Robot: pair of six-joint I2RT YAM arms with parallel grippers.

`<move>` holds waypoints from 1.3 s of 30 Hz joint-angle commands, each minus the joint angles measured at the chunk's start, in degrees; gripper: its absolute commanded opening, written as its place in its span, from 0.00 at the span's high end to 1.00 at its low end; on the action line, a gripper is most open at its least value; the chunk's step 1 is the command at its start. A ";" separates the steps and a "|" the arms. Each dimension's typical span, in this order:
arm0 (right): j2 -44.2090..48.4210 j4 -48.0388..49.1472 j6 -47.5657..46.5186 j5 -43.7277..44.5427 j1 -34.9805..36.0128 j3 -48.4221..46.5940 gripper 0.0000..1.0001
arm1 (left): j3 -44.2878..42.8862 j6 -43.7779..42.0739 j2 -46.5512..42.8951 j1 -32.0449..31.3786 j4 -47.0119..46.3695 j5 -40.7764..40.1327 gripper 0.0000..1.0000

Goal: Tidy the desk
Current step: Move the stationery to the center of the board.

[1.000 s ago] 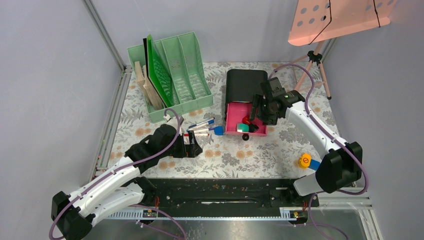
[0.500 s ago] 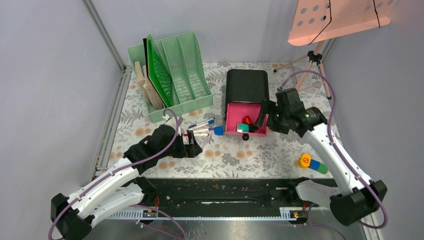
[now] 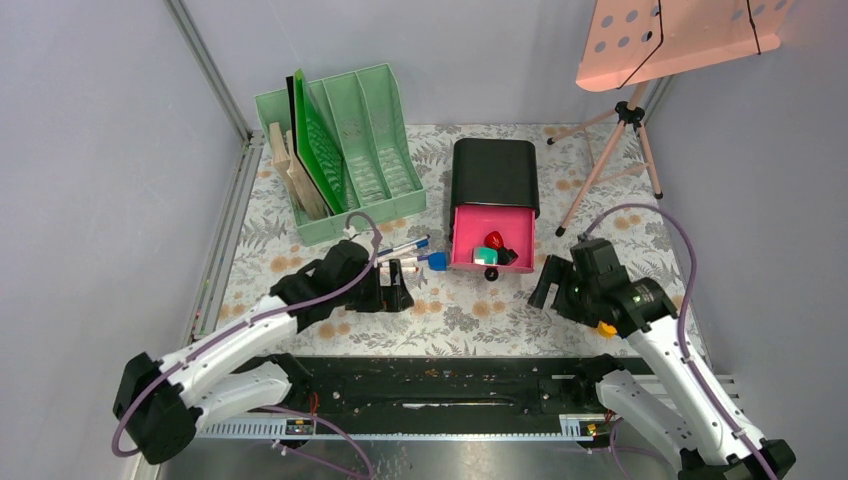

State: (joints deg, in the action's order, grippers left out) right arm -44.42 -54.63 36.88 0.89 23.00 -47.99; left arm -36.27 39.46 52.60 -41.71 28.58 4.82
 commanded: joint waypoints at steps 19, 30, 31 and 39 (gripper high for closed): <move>0.35 1.19 1.35 -2.80 0.46 11.41 0.08 | -25.94 -6.05 39.35 3.62 -14.02 5.75 0.24; 0.58 1.53 1.27 -2.98 0.46 11.92 0.08 | -38.01 -6.75 53.49 7.44 -14.80 11.15 0.74; 0.52 1.59 1.24 -3.02 0.51 11.79 0.08 | -39.71 -7.03 55.12 7.54 -13.55 11.32 0.80; -0.05 1.25 1.26 -3.39 0.47 10.61 0.08 | -43.09 -6.54 61.46 7.52 -10.91 11.32 0.83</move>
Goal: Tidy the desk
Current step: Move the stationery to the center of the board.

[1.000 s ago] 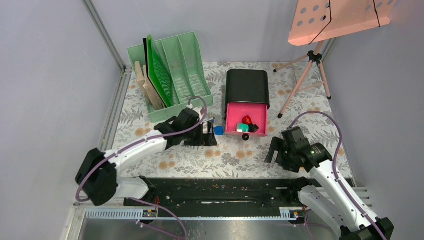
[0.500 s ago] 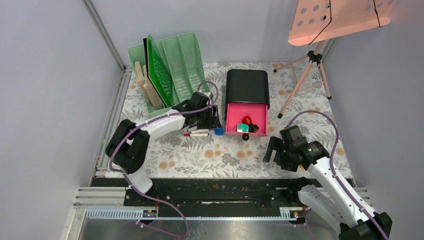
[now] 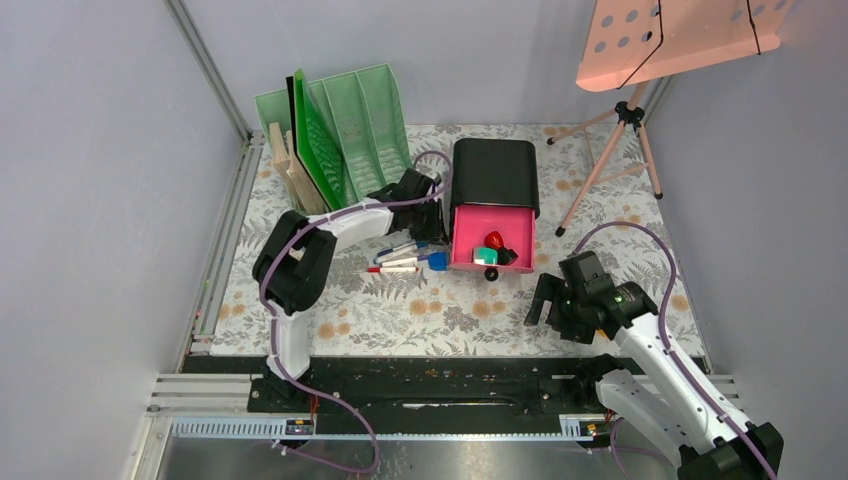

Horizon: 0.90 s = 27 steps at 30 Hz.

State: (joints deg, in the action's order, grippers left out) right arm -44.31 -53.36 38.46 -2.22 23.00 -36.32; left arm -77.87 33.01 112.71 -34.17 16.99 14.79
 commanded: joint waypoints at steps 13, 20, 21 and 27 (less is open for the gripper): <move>0.25 0.01 -0.44 -0.59 0.46 -0.95 0.08 | 7.47 -1.04 -2.53 -0.60 -2.55 6.96 0.83; -0.29 -0.03 -0.58 -0.86 0.46 -1.04 0.09 | 13.64 -1.15 -8.25 -2.07 -3.26 7.26 0.84; -0.30 0.01 -0.64 -0.86 0.46 -1.12 0.08 | 14.22 -1.16 -8.82 -2.47 -3.26 7.46 0.84; 0.01 0.01 -0.51 -0.90 0.46 -1.21 0.08 | 19.18 0.65 -12.26 -5.61 -4.75 8.29 0.84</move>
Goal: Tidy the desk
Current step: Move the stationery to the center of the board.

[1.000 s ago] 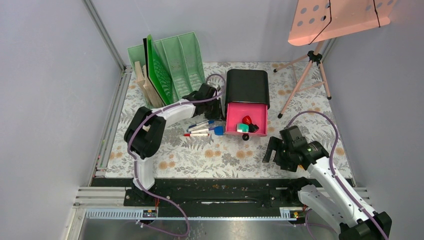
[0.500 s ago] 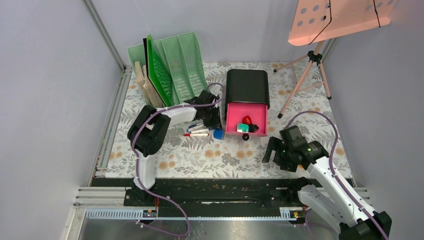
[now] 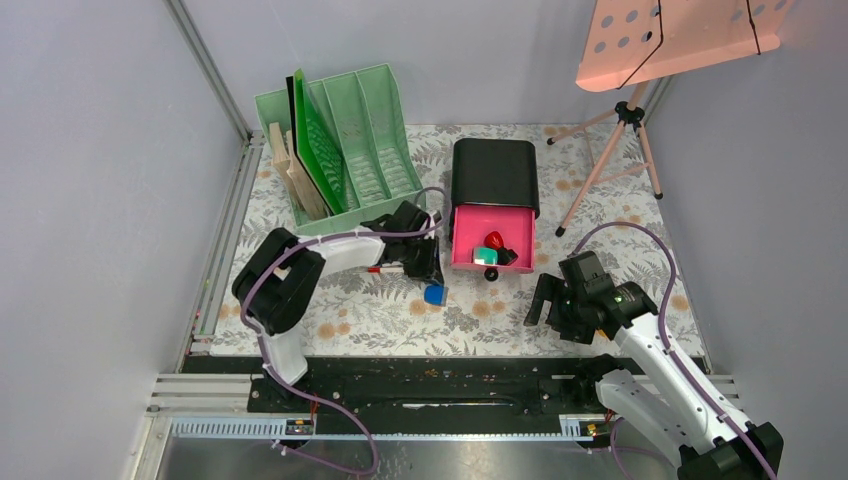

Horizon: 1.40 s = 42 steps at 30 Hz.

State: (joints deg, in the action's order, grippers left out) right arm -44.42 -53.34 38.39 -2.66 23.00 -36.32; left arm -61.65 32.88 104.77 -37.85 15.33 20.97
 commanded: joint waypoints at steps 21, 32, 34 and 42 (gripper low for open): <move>0.37 -0.54 -0.84 -0.85 0.46 -2.70 0.08 | 18.19 8.66 -27.83 -5.10 -4.34 -7.28 0.43; 0.54 -1.11 -1.00 -0.63 0.46 -3.40 0.08 | 19.26 11.78 -32.90 -7.53 2.70 -13.98 0.08; 0.64 -1.15 -0.95 -0.68 0.46 -3.30 0.08 | 18.67 11.93 -32.19 -8.70 3.76 -15.91 0.03; 0.74 -1.33 -0.98 -0.68 0.46 -3.41 0.08 | 11.43 8.17 -25.44 -14.95 11.27 -24.73 0.03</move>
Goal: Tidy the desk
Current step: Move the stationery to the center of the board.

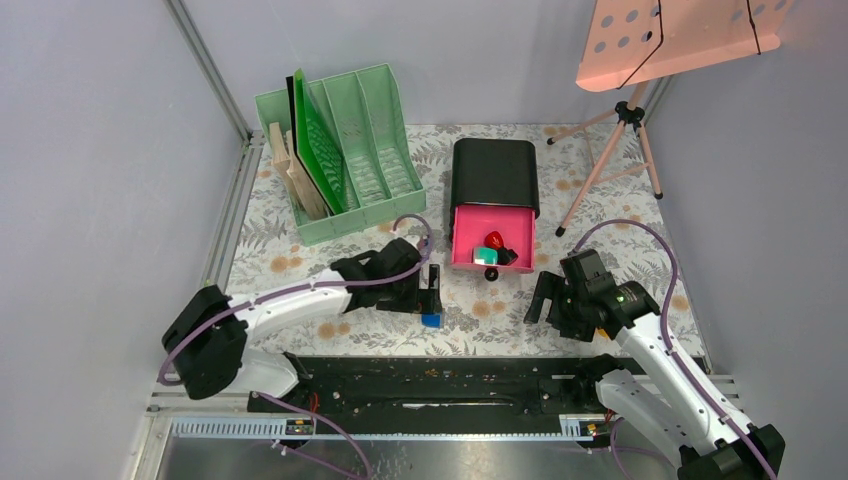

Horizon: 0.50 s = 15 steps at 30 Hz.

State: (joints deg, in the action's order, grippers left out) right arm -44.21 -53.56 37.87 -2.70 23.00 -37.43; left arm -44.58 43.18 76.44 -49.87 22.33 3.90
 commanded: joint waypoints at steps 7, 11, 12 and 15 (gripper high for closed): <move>0.17 -1.02 -0.56 -0.62 0.46 -2.25 0.09 | -12.41 -1.62 9.89 -9.20 9.03 -14.38 0.03; 0.25 -1.02 -0.56 -0.55 0.47 -2.28 0.08 | -14.32 0.18 13.18 -11.47 9.54 -15.94 0.05; 0.32 -1.10 -0.62 -0.55 0.52 -2.27 0.09 | -14.83 0.42 14.06 -11.90 9.68 -16.00 0.06; 0.34 -1.02 -0.57 -0.55 0.46 -2.13 0.09 | -16.59 1.47 16.59 -12.73 10.90 -17.07 0.07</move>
State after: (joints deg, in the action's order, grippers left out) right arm -44.14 -53.56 37.82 -2.70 23.00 -37.43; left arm -57.71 42.78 90.78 -61.76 31.35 -9.23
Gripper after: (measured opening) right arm 0.917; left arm 0.937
